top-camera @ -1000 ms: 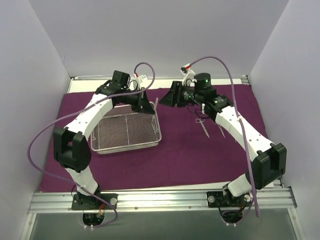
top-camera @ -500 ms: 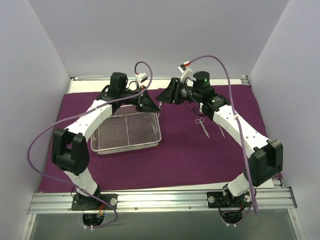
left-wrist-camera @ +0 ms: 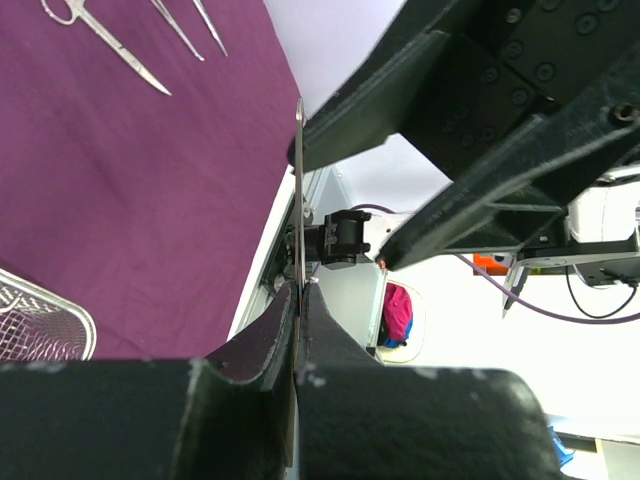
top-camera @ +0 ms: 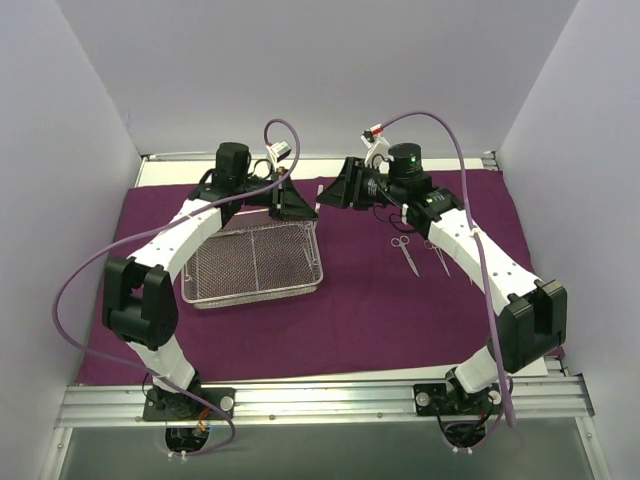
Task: Open and lay out the surgical kit
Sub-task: Place the medical item in the surgical kit.
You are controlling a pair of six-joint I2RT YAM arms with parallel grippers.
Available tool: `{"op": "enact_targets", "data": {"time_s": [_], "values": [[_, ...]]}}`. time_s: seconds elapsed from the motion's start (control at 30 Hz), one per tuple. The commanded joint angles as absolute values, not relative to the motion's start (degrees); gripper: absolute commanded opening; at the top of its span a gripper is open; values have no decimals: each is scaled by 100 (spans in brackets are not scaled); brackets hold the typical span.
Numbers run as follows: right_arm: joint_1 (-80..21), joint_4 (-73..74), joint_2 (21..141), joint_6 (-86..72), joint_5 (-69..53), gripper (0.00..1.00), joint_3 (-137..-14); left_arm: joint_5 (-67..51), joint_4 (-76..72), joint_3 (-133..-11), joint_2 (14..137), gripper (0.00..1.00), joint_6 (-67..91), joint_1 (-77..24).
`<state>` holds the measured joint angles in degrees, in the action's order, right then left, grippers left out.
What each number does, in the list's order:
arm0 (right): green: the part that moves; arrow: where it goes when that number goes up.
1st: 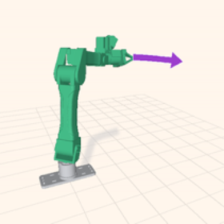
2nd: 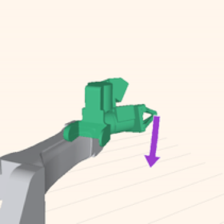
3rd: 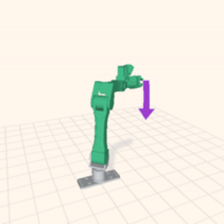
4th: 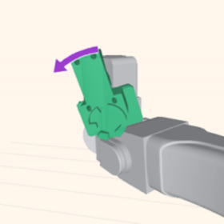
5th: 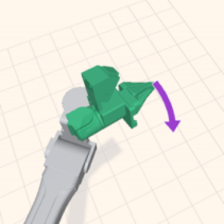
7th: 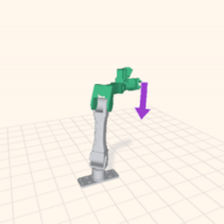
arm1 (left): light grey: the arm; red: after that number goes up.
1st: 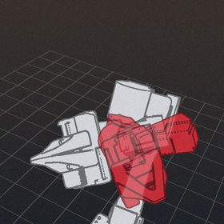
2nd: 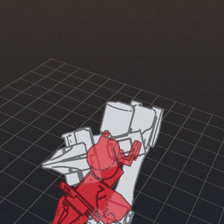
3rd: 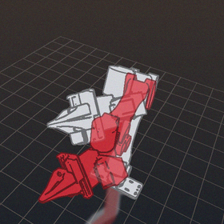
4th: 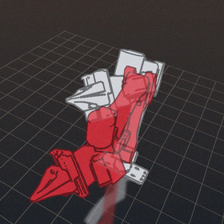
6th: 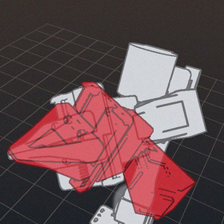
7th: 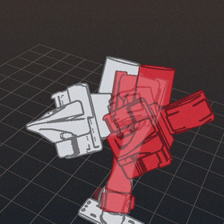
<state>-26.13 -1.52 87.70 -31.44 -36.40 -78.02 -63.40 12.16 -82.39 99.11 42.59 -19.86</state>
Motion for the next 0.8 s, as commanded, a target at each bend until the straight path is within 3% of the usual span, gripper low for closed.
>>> {"op": "enact_targets", "data": {"time_s": [0.0,0.3,0.4,0.5,0.6,0.63,0.7,0.77], "values": [[-2566,-307,8718,-3120,-3700,46,-7972,-6565,607,-8271,9817,2,4429,-1969],[-2584,-615,8965,-3278,-3964,42,-8033,-6873,-1141,-7823,9782,2,5553,-2030],[-2584,-721,8982,-3331,-4043,36,-8007,-6952,-1931,-7594,9800,2,6116,-2048],[-2575,-729,9017,-3366,-4104,27,-7972,-7022,-2521,-7471,9835,2,6573,-2057],[-2575,-791,8982,-3419,-4087,9,-7928,-7049,-2566,-7471,9879,3,6645,-2057],[-2575,-748,8965,-3410,-4052,0,-7928,-7014,-2540,-7462,9879,6,6610,-2039],[-2566,-660,8939,-3340,-3973,0,-7945,-6944,-2348,-7427,9879,23,6531,-1969],[-2566,-371,8886,-3218,-3666,0,-7998,-6742,-1536,-7435,9835,48,6032,-1873]]}}
